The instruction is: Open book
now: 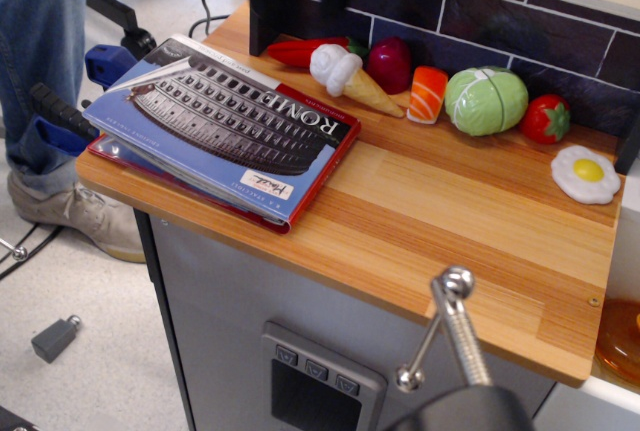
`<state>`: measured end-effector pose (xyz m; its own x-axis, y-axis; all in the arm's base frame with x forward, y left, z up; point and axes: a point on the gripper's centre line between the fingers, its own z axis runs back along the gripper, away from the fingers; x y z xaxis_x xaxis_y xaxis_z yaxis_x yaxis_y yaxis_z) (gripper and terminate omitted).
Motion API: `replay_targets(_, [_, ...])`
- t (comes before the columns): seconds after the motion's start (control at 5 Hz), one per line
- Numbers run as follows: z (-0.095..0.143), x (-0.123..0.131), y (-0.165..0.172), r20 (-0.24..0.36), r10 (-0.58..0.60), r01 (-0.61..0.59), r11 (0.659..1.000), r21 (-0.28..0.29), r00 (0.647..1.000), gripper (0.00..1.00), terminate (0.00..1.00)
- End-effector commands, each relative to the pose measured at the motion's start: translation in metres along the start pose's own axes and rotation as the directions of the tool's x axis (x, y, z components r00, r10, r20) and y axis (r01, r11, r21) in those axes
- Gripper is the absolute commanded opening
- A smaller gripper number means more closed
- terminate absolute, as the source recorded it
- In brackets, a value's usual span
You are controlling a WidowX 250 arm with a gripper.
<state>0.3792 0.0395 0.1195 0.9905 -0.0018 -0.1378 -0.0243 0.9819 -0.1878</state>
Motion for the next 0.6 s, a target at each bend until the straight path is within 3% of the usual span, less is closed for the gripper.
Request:
replay_targets(0.0, [0.034,0.005,0.052,0.070,-0.095,0.095,0.995,-0.007,0.993,1.00,0.00])
replay_targets(0.4, [-0.006,-0.012,0.089,0.030,-0.153,0.151,0.987,0.049,0.988,1.00,0.00])
